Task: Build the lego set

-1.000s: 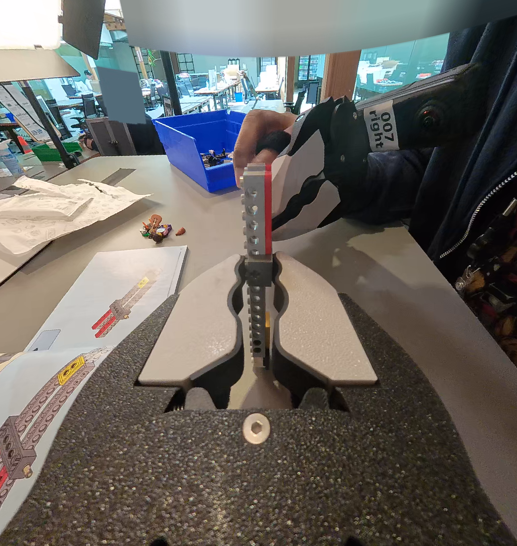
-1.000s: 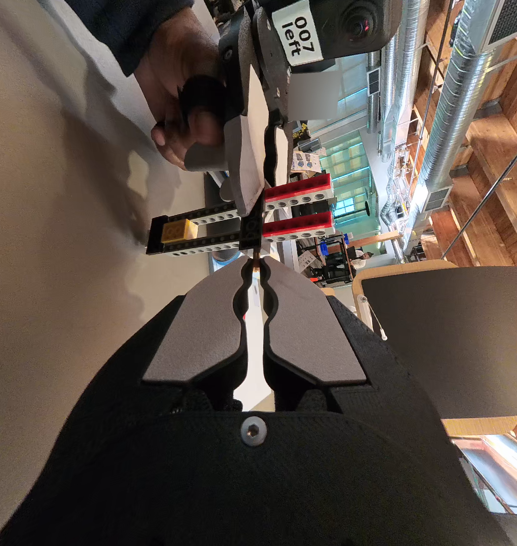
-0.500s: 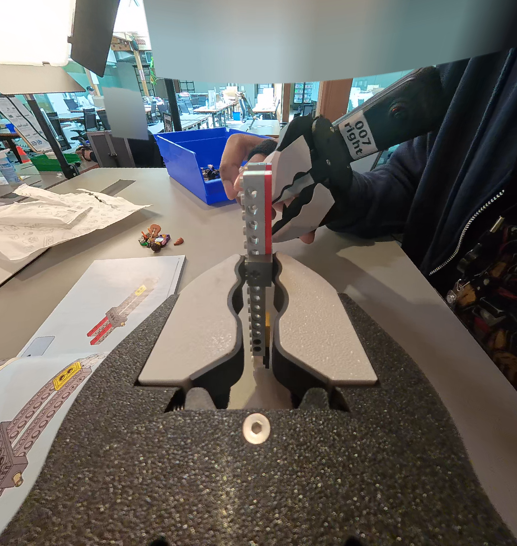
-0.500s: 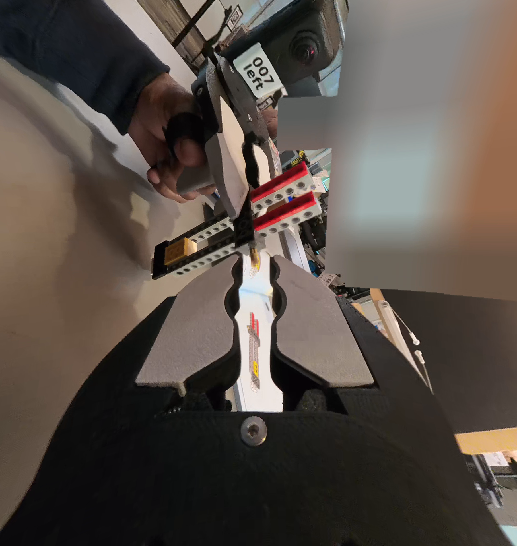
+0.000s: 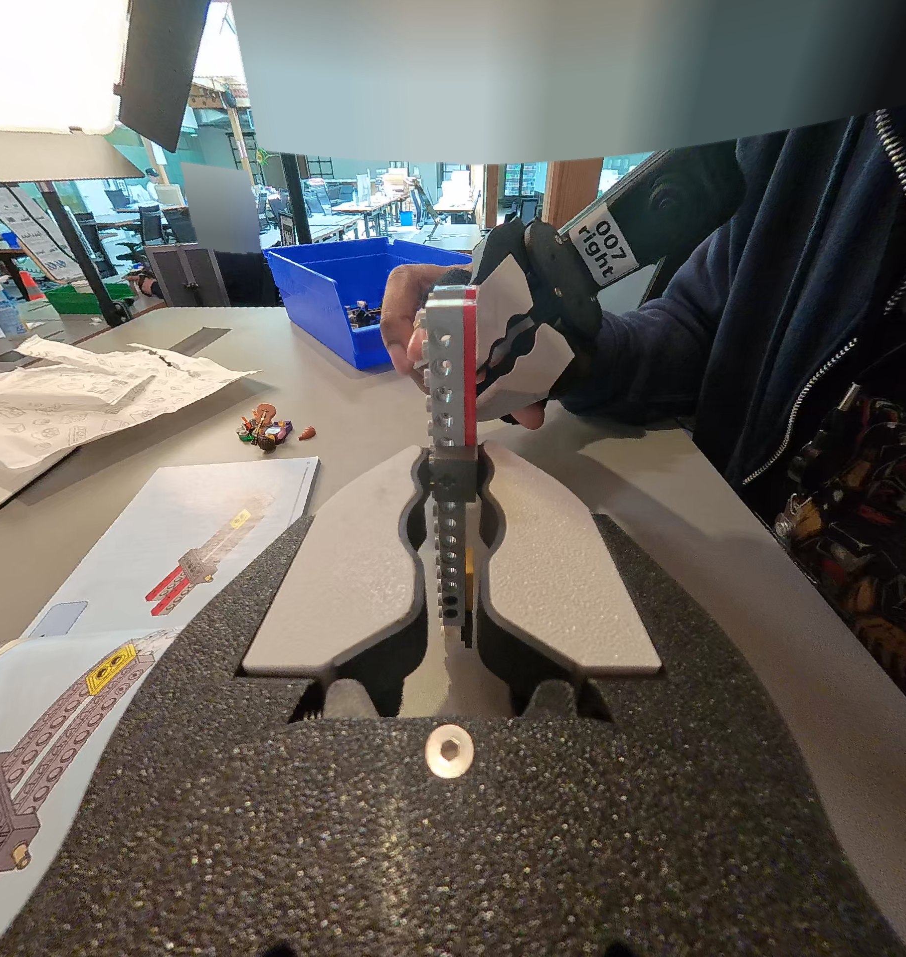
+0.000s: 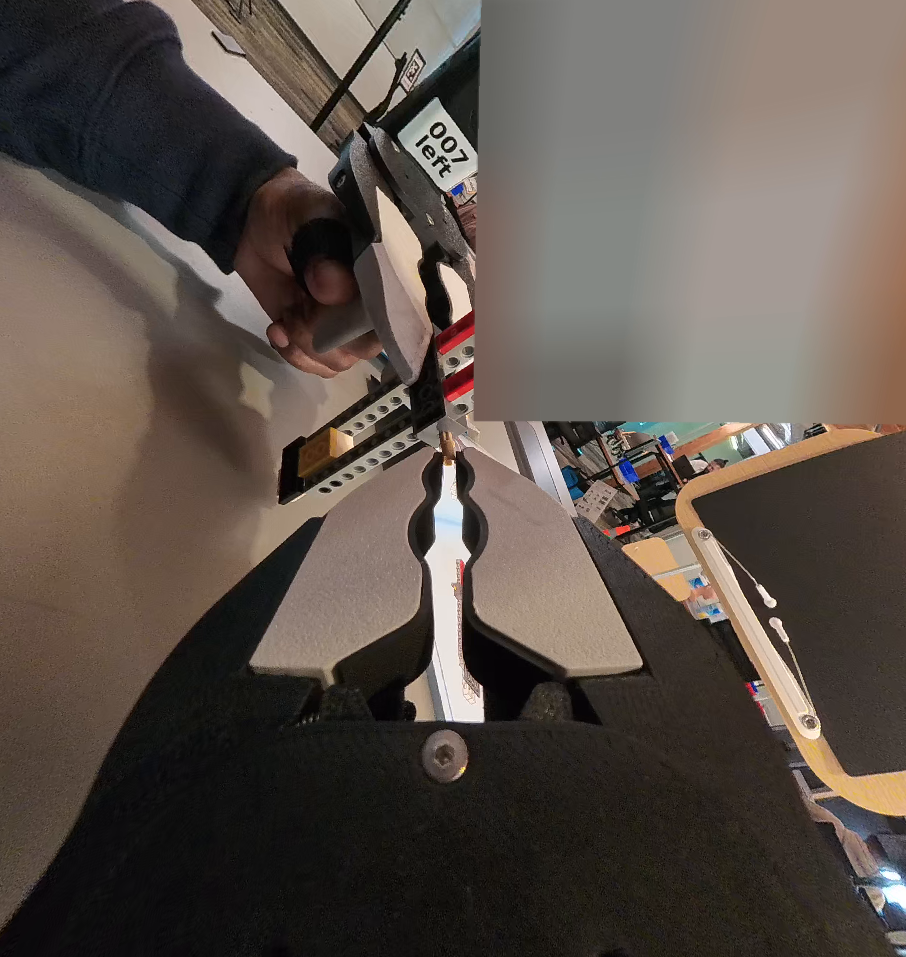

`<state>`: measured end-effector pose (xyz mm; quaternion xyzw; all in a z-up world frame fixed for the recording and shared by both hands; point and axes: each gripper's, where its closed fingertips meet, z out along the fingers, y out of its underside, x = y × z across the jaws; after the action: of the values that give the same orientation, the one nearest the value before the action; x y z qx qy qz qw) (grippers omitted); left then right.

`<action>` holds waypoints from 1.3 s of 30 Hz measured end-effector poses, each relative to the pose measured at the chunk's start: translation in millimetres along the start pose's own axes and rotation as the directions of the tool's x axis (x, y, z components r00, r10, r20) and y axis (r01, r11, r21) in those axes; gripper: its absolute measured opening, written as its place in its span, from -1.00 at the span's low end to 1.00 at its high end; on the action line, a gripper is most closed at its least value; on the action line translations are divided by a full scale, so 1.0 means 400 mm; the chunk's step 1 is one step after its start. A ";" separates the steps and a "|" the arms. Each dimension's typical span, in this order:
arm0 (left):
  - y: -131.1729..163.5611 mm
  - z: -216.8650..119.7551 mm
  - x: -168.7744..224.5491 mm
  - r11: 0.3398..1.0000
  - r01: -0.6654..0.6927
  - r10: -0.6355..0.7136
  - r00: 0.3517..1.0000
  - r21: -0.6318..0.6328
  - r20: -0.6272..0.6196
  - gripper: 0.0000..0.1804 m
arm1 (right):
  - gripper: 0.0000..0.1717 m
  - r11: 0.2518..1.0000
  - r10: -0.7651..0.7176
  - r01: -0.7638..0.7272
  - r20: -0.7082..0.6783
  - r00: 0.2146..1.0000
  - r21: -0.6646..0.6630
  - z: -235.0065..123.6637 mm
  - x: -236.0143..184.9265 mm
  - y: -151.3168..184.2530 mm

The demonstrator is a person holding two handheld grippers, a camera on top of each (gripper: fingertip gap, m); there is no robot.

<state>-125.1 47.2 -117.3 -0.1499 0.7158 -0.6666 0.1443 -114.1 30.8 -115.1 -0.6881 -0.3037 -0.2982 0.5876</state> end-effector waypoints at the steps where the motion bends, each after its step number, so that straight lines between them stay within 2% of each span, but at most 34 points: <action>1: 0.000 0.000 0.000 1.000 0.000 0.000 1.000 0.001 0.001 -0.82 | -0.94 1.000 0.000 0.000 -0.001 1.000 -0.001 0.001 0.000 0.000; 33: 0.010 0.012 0.015 0.998 0.059 -0.059 0.997 0.010 -0.052 -0.82 | -0.96 0.997 0.071 -0.073 0.053 0.996 0.032 -0.004 -0.012 -0.017; 36: 0.009 0.007 0.011 1.000 0.021 -0.021 0.999 0.000 -0.033 -0.82 | -0.95 0.983 0.172 -0.177 0.081 0.982 0.056 -0.005 -0.006 -0.017; 39: 0.016 0.004 0.003 1.000 0.009 -0.010 1.000 -0.017 -0.014 -0.82 | -0.89 0.938 0.328 -0.339 0.136 0.935 0.068 -0.011 0.008 -0.008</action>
<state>-125.6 45.6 -123.6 -0.1500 0.7217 -0.6622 0.1350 -114.9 27.1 -109.9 -0.7194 -0.2312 -0.1375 0.6404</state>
